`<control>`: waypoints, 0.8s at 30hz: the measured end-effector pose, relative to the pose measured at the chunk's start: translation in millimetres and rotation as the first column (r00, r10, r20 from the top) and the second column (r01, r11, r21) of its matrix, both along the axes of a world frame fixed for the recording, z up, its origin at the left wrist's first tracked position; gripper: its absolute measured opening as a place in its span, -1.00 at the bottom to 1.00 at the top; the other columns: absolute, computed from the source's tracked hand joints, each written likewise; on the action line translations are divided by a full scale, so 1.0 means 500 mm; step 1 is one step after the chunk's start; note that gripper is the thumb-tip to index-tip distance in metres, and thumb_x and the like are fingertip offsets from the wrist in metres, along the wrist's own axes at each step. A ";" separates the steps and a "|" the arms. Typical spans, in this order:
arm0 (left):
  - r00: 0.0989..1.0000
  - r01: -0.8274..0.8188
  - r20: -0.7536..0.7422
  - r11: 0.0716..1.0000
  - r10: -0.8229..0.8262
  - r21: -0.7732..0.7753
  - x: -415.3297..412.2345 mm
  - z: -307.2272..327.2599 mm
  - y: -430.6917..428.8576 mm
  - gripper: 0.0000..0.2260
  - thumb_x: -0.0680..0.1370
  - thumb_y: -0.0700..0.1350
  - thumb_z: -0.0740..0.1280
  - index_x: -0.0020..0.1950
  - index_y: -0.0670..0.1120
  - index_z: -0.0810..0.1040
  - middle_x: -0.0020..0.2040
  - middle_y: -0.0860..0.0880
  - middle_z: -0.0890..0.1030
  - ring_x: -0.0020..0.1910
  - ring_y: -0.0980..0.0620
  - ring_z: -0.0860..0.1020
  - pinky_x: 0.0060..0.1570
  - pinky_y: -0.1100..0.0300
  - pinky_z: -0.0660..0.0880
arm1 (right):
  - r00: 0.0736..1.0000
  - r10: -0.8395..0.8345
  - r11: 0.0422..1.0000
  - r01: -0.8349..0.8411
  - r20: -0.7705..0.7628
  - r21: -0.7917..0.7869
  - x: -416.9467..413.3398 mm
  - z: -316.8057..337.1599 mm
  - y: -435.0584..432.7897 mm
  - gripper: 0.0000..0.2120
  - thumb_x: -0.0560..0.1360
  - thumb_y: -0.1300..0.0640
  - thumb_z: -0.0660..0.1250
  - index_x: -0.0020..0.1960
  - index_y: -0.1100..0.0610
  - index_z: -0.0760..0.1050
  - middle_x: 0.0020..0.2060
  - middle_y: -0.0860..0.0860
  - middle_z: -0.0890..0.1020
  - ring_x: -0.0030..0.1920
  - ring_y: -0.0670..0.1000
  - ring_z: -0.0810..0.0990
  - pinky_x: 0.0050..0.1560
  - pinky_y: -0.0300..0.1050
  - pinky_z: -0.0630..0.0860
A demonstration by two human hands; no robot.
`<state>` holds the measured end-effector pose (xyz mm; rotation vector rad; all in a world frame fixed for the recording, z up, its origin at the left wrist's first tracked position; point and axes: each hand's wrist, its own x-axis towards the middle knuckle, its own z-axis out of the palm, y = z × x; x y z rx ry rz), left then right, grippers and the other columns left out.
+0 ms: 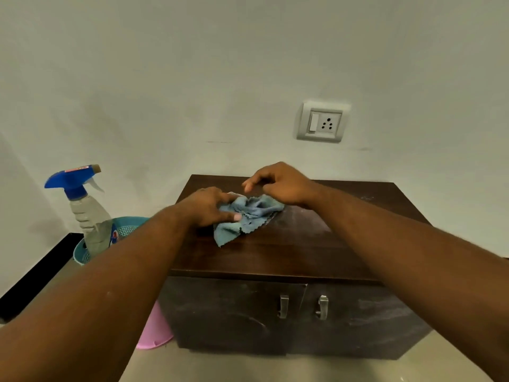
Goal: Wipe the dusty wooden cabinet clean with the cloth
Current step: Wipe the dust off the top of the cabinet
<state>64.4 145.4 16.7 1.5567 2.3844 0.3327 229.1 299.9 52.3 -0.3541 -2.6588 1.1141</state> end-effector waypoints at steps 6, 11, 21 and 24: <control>0.986 0.030 -0.162 1.000 -0.030 -0.002 0.095 0.016 0.048 -0.45 0.42 0.19 0.52 0.35 0.00 0.60 0.30 -0.01 0.60 0.23 -0.03 0.56 0.23 0.12 0.47 | 0.964 -0.234 0.967 0.245 -0.128 0.071 0.122 0.005 0.086 -0.65 0.45 0.36 0.25 -0.12 -0.01 0.71 -0.14 -0.17 0.72 -0.08 -0.22 0.66 0.06 -0.23 0.57; 0.963 0.257 -0.099 0.965 -0.250 0.057 0.243 0.009 0.109 -0.58 0.45 0.14 0.51 0.24 0.01 0.66 0.17 0.01 0.65 0.10 0.02 0.58 0.15 0.08 0.53 | 0.942 -0.309 0.932 0.328 -0.133 0.153 0.151 -0.006 0.120 -0.66 0.45 0.36 0.25 -0.15 0.00 0.70 -0.18 -0.16 0.71 -0.11 -0.24 0.66 -0.02 -0.32 0.56; 0.947 -0.249 -0.161 0.953 0.277 0.171 0.012 -0.008 0.026 -0.70 0.53 -0.08 0.45 0.26 -0.02 0.66 0.17 -0.14 0.68 0.10 -0.14 0.62 0.07 0.17 0.47 | 0.825 -0.509 0.835 0.542 -0.245 0.091 0.246 -0.011 0.206 -0.64 0.51 0.35 0.21 -0.14 0.01 0.70 -0.17 -0.11 0.71 -0.10 -0.17 0.65 -0.01 -0.25 0.57; 0.848 -0.465 -0.187 0.866 0.496 0.185 -0.011 -0.027 0.018 -0.65 0.54 -0.04 0.44 0.32 -0.01 0.61 0.22 -0.18 0.63 0.18 -0.21 0.59 0.21 0.04 0.49 | 0.814 -0.536 0.819 0.566 -0.225 0.094 0.266 -0.022 0.221 -0.65 0.51 0.35 0.21 -0.13 0.03 0.70 -0.16 -0.07 0.71 -0.08 -0.12 0.66 0.04 -0.17 0.59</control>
